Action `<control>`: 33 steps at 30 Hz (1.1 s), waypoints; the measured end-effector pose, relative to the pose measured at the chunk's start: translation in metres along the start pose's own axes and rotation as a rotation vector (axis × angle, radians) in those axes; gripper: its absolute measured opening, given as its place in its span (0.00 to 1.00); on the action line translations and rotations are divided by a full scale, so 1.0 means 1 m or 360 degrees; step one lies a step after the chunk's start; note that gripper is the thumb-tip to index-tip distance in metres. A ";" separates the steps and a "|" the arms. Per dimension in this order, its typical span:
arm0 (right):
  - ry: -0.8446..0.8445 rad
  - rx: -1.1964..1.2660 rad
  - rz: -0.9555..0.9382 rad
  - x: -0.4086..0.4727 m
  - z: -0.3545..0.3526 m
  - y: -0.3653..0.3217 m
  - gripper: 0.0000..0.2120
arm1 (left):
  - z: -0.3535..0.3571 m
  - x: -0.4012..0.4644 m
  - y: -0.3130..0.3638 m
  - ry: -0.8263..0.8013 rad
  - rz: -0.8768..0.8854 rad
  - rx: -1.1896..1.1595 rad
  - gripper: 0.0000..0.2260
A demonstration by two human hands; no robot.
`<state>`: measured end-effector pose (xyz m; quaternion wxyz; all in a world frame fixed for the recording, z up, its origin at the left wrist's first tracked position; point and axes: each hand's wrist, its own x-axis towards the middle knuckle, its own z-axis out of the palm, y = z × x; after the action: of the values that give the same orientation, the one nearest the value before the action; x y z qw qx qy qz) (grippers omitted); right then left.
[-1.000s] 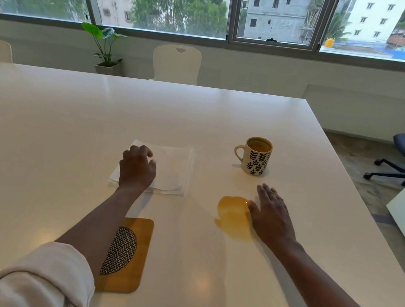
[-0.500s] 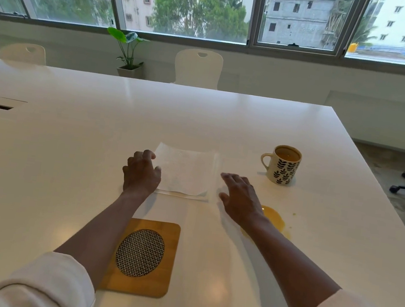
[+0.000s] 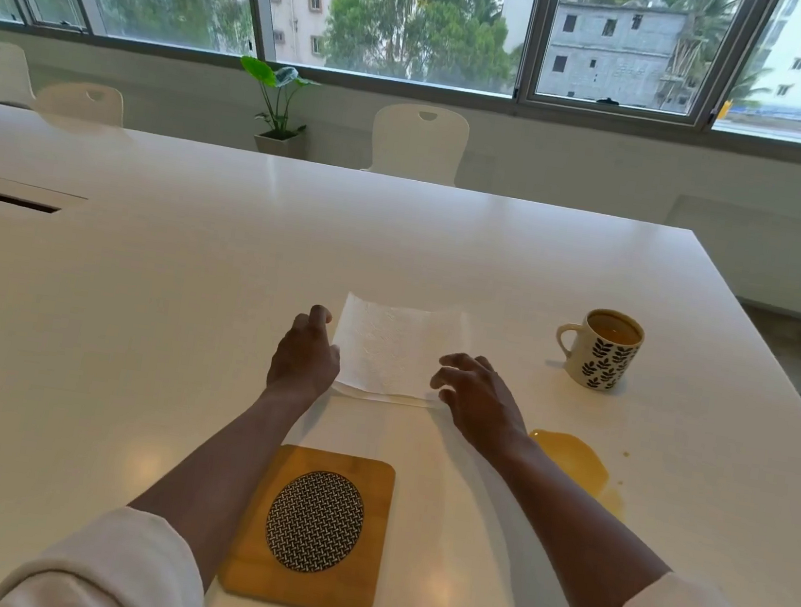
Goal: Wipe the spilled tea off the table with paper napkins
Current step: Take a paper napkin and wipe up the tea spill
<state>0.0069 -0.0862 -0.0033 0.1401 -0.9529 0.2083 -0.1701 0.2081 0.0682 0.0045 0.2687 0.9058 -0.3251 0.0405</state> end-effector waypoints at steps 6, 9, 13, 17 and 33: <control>0.0062 0.0075 0.0142 0.009 0.000 -0.004 0.07 | -0.005 0.002 -0.005 0.0000 -0.0011 -0.0054 0.18; 0.0153 0.0211 0.0211 0.013 -0.002 -0.005 0.07 | -0.008 0.002 -0.005 0.0016 -0.0011 -0.0066 0.18; 0.0367 0.0377 0.0281 0.020 -0.011 -0.013 0.11 | -0.014 0.001 -0.004 0.0067 0.0039 -0.0092 0.17; 0.0546 0.0534 0.0353 0.028 -0.023 -0.024 0.12 | -0.021 -0.001 0.000 0.0145 0.0099 -0.0089 0.15; 0.0690 0.0932 0.0261 0.047 -0.106 -0.063 0.10 | -0.033 -0.025 0.031 0.0275 0.0789 0.0245 0.35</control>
<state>0.0287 -0.0733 0.1267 0.3725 -0.7945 0.2512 -0.4086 0.1732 0.0793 0.0402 0.2075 0.8096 -0.5087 0.2067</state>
